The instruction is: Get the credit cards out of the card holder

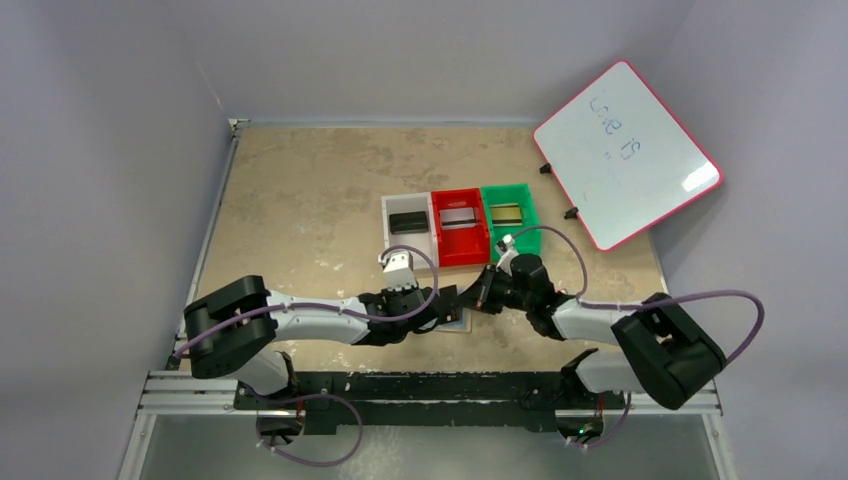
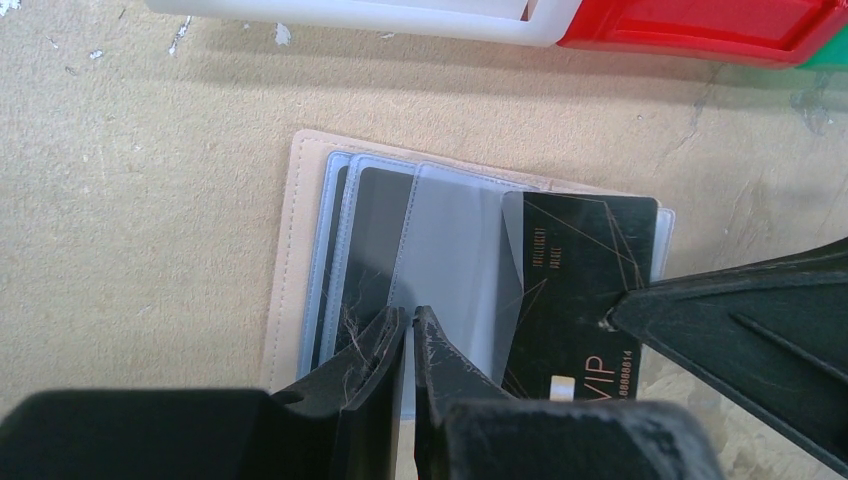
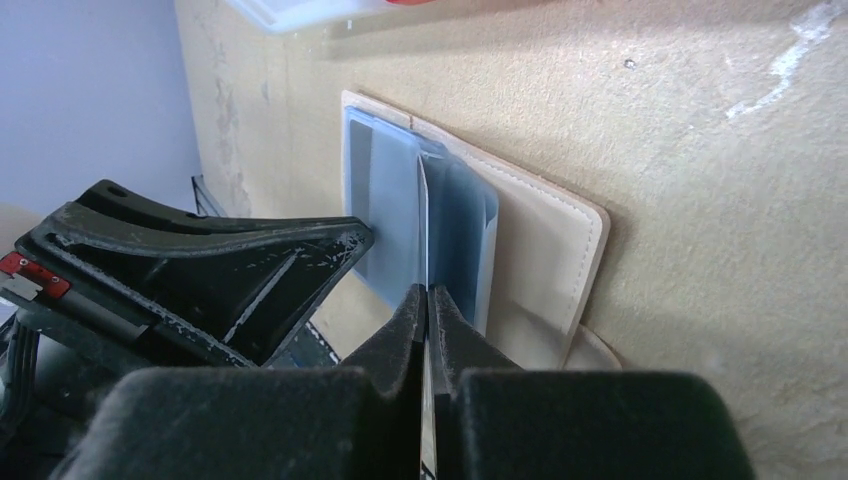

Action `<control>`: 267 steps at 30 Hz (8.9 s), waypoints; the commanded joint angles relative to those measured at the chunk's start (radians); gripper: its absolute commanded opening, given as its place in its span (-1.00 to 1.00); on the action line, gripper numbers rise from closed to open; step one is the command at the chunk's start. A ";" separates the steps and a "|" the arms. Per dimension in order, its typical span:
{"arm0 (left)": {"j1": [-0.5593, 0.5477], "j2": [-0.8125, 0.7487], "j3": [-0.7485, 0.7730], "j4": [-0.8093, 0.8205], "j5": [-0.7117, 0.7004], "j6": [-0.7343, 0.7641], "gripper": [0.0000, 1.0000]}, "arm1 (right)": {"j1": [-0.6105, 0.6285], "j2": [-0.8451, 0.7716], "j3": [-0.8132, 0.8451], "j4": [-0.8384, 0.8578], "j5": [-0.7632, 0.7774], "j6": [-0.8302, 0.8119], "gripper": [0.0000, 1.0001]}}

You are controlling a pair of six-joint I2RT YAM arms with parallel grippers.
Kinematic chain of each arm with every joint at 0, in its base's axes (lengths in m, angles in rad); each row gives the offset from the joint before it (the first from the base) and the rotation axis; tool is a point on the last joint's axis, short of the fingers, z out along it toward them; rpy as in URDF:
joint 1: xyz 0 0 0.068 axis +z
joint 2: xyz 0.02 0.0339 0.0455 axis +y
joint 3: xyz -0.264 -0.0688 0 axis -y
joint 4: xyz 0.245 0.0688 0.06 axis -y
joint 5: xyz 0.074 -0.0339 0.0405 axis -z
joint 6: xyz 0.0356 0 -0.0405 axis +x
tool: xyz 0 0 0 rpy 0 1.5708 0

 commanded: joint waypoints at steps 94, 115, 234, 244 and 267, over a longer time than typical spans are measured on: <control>0.646 -0.764 0.174 -0.672 -0.347 0.440 0.43 | 0.248 0.546 1.011 -0.468 0.564 -1.798 -0.95; 0.647 -0.743 0.173 -0.670 -0.332 0.446 0.43 | 0.250 0.631 1.033 -0.452 0.523 -1.907 -0.75; 0.647 -0.698 0.162 -0.652 -0.276 0.460 0.42 | 0.555 0.317 0.637 -0.681 0.792 -0.114 -0.13; 0.647 -0.792 0.013 -0.395 0.242 0.418 0.40 | 0.438 0.218 0.464 -0.416 0.586 -0.107 -0.25; 0.294 -0.410 -0.230 0.324 0.493 0.243 0.40 | 0.326 0.174 0.216 -0.116 0.434 0.008 -0.32</control>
